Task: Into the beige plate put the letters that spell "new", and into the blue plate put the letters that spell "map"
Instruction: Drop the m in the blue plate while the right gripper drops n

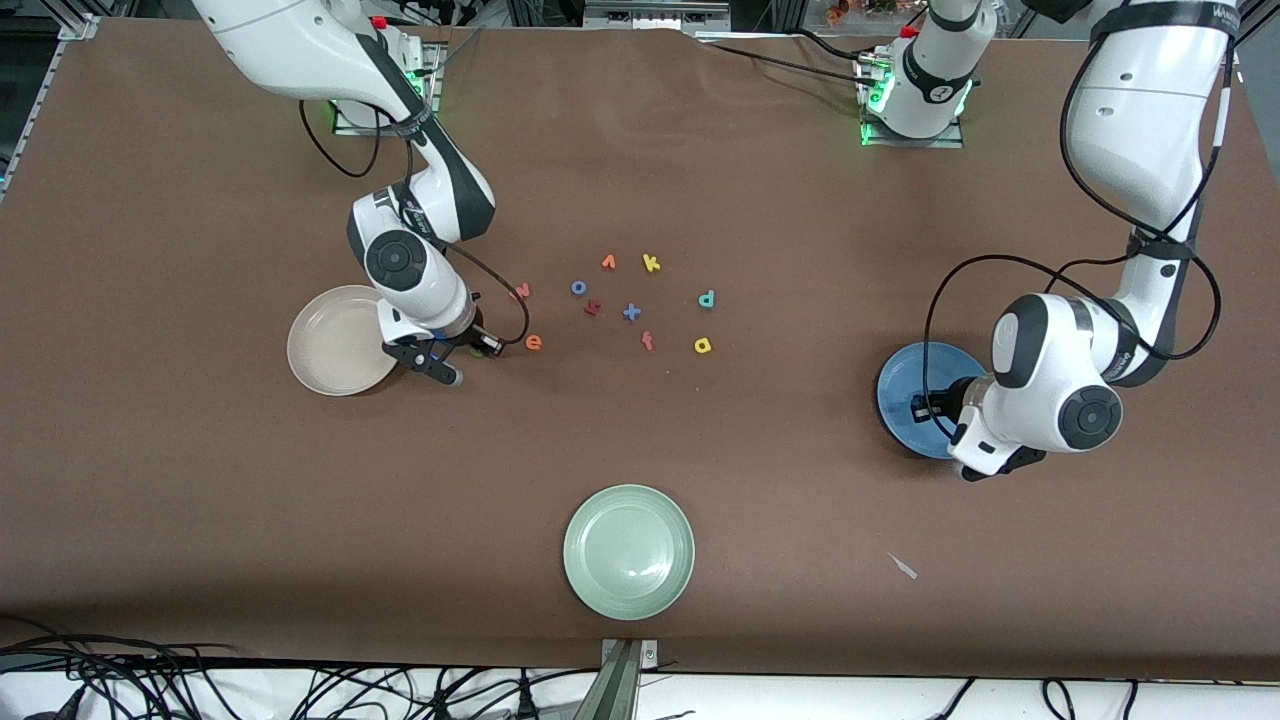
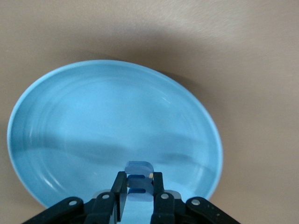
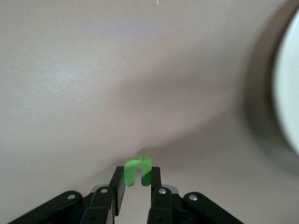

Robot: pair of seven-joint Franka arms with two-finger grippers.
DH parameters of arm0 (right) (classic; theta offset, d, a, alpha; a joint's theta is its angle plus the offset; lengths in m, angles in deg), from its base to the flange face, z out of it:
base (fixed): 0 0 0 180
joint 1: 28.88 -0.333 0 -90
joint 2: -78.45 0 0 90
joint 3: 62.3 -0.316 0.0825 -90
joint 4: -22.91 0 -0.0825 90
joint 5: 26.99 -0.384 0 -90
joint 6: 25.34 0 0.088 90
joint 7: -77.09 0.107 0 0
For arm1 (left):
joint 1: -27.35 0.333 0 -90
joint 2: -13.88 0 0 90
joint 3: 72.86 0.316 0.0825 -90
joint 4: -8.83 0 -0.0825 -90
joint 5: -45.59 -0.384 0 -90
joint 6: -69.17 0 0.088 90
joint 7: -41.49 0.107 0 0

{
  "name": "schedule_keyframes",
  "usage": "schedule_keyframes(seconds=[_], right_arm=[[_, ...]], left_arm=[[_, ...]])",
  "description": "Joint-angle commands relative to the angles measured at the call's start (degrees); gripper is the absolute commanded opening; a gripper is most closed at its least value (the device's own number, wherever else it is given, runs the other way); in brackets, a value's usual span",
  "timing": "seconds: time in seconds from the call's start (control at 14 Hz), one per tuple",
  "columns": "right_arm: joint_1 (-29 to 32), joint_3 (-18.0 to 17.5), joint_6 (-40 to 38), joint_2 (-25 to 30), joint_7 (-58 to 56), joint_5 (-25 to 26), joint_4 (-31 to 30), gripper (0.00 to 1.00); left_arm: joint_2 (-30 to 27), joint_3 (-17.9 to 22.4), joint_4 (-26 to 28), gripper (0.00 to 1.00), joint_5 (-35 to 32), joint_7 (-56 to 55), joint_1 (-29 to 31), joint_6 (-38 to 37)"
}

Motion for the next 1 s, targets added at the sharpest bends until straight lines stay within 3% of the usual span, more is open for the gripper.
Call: schedule_keyframes(seconds=[0.0, 0.07, 0.36, 0.57, 0.78, 0.93], right_arm=[[0.31, 2.07, -8.79, 5.55, -9.74, -1.01, 1.63, 0.04], [0.31, 3.56, -11.51, 7.40, -14.57, -1.01, 1.02, 0.04], [0.31, 9.71, -14.45, 13.29, -30.22, -1.01, -4.76, 0.04], [0.22, 14.73, -8.13, 17.25, -39.64, -1.01, -12.50, 0.04], [0.31, 16.14, -0.22, 17.44, -42.03, -1.01, -17.87, 0.04], [0.31, 17.37, 4.88, 15.78, -43.79, -1.01, -19.72, 0.08]], left_arm=[[0.26, -0.79, -0.33, 0.68, -1.03, 1.98, 0.00, -0.05], [-0.09, -0.96, -0.51, 1.00, -1.03, 1.81, -0.26, -0.40], [-3.25, -2.81, -1.74, 1.00, -0.77, -1.26, -3.24, -4.26], [-3.96, -7.02, -2.01, 1.00, -1.12, -9.76, -7.19, -4.89], [-3.44, -7.73, -2.01, 1.00, -0.33, -13.74, -13.43, -2.71], [-2.21, -7.73, -1.13, 1.00, 0.11, -18.29, -17.90, 2.99]])
